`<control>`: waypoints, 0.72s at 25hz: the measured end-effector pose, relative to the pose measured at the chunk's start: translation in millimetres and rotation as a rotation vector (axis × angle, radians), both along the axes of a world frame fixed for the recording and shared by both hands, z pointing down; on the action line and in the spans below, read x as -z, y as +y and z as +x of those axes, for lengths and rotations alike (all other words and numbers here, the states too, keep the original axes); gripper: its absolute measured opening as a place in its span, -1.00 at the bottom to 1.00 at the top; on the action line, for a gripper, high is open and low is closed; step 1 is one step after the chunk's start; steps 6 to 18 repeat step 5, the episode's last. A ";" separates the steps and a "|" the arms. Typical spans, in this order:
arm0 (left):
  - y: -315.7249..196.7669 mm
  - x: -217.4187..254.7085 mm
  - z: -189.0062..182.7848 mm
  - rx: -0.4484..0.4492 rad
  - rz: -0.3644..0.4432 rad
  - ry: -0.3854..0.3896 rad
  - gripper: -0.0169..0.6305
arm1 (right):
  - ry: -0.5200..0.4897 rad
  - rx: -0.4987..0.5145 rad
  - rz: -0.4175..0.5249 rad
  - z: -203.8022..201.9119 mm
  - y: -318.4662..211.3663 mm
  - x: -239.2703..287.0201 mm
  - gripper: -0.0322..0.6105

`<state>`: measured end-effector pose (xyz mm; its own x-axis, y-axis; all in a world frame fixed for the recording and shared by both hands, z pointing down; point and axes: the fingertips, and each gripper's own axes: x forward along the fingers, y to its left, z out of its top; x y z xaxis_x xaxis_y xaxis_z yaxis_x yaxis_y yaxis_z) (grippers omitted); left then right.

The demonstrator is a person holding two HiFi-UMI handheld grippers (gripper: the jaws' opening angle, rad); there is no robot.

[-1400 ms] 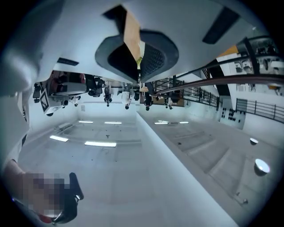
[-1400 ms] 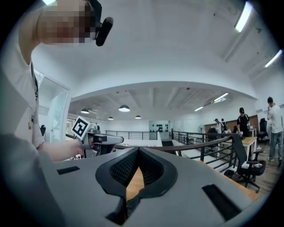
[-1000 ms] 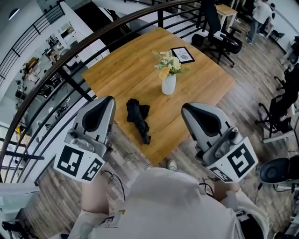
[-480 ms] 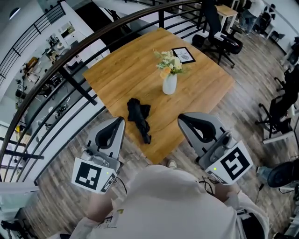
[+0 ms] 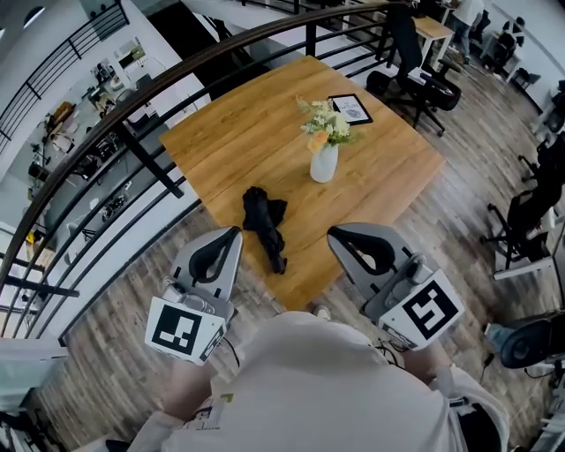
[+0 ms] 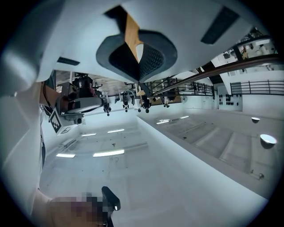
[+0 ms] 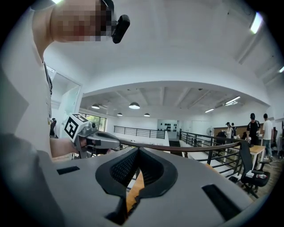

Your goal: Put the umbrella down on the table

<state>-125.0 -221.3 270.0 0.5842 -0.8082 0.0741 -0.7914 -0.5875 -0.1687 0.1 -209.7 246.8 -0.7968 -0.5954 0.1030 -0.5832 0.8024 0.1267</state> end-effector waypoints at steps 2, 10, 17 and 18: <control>0.1 0.8 -1.3 -0.001 0.000 0.002 -0.90 | -0.006 -0.001 0.004 -2.2 -1.3 2.6 -0.81; 0.5 2.9 -3.3 0.000 0.002 0.002 -0.90 | -0.008 0.000 0.006 -4.5 -0.3 5.0 -0.81; 0.5 2.9 -3.3 0.000 0.002 0.002 -0.90 | -0.008 0.000 0.006 -4.5 -0.3 5.0 -0.81; 0.5 2.9 -3.3 0.000 0.002 0.002 -0.90 | -0.008 0.000 0.006 -4.5 -0.3 5.0 -0.81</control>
